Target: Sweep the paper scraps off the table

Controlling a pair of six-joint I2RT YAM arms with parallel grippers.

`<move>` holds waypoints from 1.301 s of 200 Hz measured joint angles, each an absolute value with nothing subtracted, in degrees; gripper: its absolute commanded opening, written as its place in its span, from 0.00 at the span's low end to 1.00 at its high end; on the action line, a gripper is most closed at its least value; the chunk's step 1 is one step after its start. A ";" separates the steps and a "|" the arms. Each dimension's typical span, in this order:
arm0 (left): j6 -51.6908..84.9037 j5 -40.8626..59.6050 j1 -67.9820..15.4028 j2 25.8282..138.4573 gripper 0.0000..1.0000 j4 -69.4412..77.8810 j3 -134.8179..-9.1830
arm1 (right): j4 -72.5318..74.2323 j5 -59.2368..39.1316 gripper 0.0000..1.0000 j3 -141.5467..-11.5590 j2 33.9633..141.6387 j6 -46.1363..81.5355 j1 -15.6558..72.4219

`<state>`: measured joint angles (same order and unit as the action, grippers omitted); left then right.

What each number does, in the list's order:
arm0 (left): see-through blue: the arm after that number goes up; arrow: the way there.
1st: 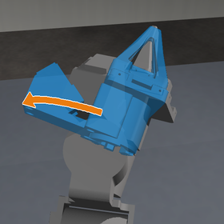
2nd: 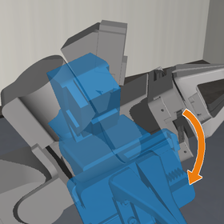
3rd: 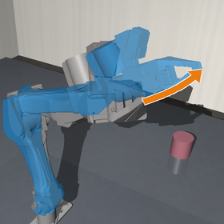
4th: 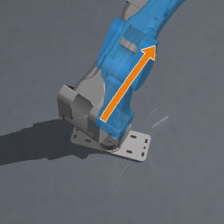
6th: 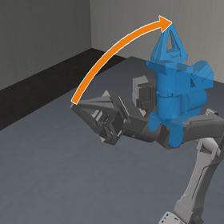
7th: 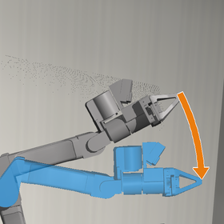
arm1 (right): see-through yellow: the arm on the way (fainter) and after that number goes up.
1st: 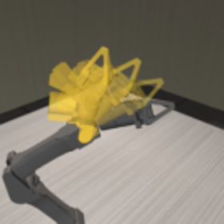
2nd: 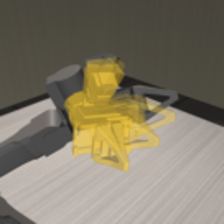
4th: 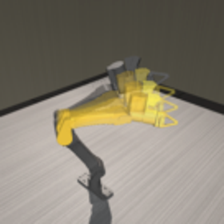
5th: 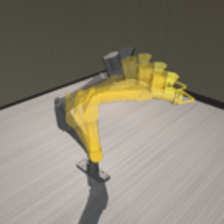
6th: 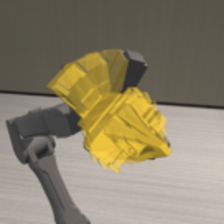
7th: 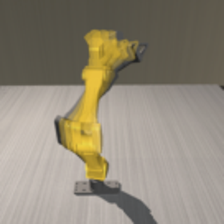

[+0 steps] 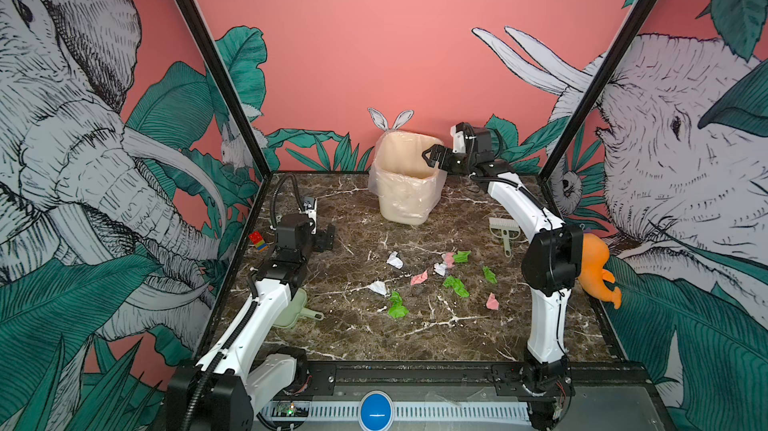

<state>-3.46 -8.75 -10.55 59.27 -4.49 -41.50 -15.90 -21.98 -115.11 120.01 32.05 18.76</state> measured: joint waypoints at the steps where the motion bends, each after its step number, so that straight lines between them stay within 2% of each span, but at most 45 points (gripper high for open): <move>1: -3.46 -8.78 -10.55 59.24 1.00 -4.60 -41.60 | -15.99 -22.15 0.99 -115.31 120.18 32.03 18.81; 67: -0.56 -9.41 -10.59 60.01 1.00 -11.49 -54.52 | -20.36 -29.80 0.99 -125.78 126.15 30.20 23.03; 97: 1.74 -8.40 -10.59 64.25 0.99 -14.41 -64.49 | -23.77 -32.58 0.99 -131.52 129.75 28.73 24.82; 121: 3.66 -6.66 -10.59 68.86 0.96 -16.27 -71.29 | -27.29 -30.98 0.99 -132.38 130.23 26.22 25.58; 151: 5.82 -4.05 -11.14 77.23 0.93 -18.20 -79.66 | -28.16 -23.75 0.99 -119.57 120.86 24.16 25.69; 210: 6.13 -1.04 -13.72 92.95 0.90 -21.58 -92.92 | -28.58 -15.88 0.99 -93.65 92.84 23.86 20.88; 260: 5.41 -0.19 -15.53 102.02 0.79 -25.91 -104.07 | -30.68 -14.33 0.99 -81.82 82.19 24.43 19.84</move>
<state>5.41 -0.19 -15.53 102.02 -25.91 -104.07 -30.68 -14.33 -81.82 82.19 24.43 19.84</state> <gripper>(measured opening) 0.816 0.992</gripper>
